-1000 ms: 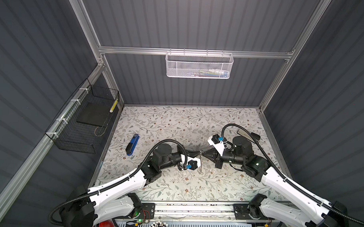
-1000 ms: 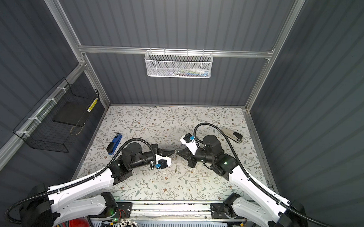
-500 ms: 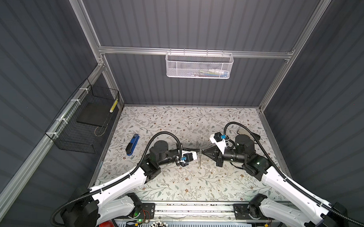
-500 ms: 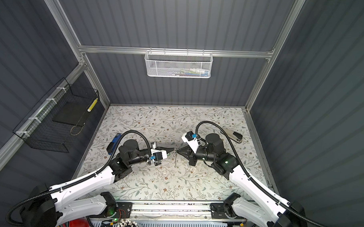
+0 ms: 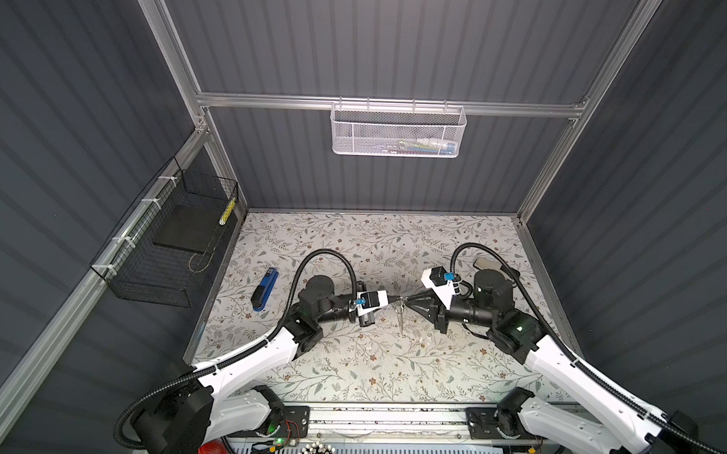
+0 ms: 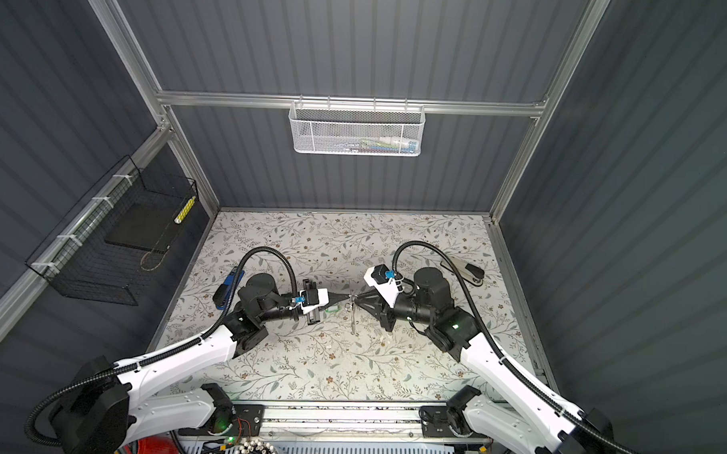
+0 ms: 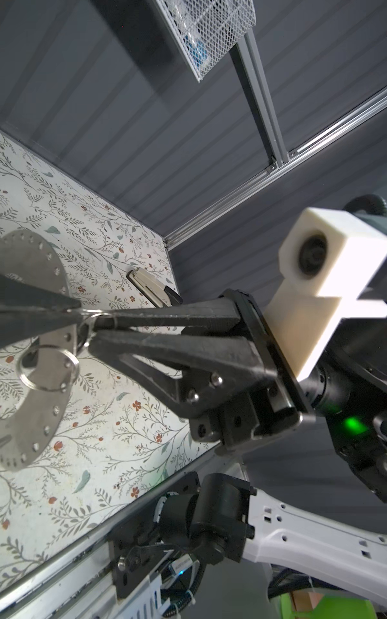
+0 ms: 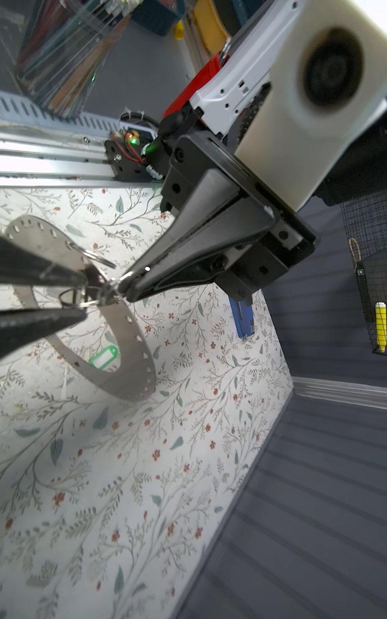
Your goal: Put the keys on the keyring
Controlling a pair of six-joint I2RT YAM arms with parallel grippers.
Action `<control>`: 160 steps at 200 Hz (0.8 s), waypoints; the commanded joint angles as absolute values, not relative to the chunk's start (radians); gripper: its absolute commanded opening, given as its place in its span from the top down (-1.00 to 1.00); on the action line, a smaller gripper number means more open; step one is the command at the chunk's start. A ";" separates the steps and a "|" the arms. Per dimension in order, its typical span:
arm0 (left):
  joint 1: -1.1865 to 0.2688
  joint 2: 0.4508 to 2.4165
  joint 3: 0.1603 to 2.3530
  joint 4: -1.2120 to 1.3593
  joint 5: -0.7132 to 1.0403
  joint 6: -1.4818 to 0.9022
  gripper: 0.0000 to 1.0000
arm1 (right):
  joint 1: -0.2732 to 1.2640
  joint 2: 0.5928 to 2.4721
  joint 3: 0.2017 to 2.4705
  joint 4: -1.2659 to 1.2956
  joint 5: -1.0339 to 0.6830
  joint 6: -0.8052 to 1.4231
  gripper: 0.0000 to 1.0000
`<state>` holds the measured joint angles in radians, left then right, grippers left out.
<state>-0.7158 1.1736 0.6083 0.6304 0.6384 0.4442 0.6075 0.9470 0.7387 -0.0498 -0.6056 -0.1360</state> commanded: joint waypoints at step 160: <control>-0.692 1.208 0.652 0.754 0.754 0.290 1.00 | 0.607 0.879 0.814 -0.128 -0.564 -0.246 0.26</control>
<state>-0.6983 1.2171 0.6174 0.7162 0.7235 0.3019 0.6075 0.9016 0.7898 -0.1410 -0.5476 -0.2195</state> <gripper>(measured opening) 0.047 0.370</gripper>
